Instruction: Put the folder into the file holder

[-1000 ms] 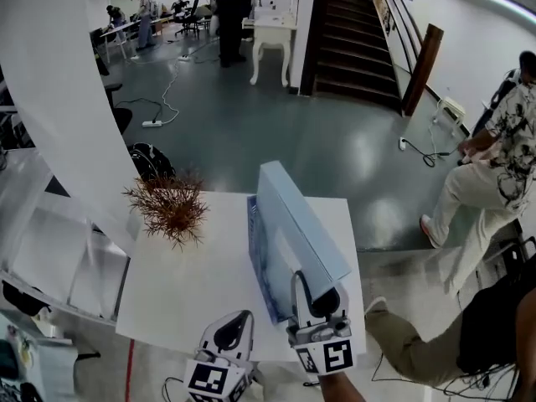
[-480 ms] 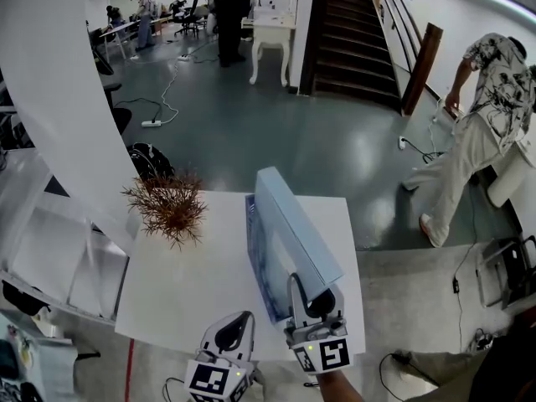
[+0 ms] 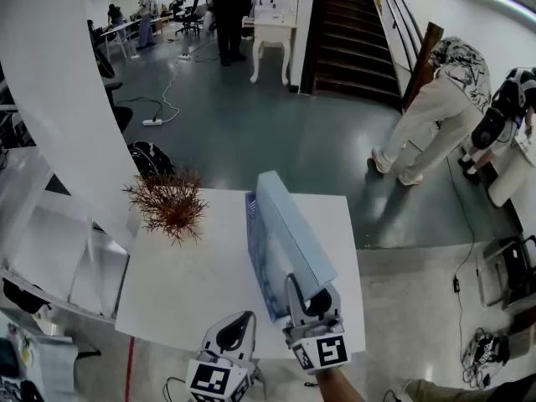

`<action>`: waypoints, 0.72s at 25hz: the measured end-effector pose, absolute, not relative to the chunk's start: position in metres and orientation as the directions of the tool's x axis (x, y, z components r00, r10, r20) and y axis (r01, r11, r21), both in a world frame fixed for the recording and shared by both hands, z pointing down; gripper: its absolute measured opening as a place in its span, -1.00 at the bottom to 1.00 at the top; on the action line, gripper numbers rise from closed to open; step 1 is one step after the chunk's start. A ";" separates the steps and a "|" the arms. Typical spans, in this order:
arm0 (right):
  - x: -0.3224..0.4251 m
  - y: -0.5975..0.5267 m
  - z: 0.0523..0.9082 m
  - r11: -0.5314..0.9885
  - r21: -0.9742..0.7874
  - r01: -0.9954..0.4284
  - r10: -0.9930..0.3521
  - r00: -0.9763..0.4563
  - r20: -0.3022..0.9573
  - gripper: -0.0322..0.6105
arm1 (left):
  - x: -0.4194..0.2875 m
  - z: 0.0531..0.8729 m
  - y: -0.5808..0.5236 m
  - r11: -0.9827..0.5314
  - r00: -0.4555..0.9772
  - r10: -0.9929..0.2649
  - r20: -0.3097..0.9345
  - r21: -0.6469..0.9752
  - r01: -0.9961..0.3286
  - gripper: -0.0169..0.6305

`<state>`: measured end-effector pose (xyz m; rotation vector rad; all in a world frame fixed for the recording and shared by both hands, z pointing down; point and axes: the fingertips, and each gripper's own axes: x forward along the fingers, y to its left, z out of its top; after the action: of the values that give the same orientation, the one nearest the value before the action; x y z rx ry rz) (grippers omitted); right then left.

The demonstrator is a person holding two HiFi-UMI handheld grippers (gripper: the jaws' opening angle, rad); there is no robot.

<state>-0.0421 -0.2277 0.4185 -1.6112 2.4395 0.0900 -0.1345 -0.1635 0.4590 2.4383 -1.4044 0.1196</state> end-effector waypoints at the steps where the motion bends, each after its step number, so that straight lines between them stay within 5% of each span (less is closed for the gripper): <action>1: -0.043 -0.228 0.420 0.401 -0.073 -0.913 -0.902 -0.380 -0.206 -0.47 | -0.134 0.459 -0.163 -0.464 0.513 -0.827 0.231 0.236 -0.854 -0.92; 18: -0.047 -0.227 0.446 0.426 -0.069 -0.902 -0.902 -0.418 -0.110 -0.46 | -0.126 0.456 -0.159 -0.477 0.524 -0.821 0.225 0.234 -0.847 -0.92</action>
<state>-0.0474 -0.2274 0.4455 -1.6159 2.5406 0.0009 -0.1261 -0.1594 0.4555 2.4532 -1.3893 0.1172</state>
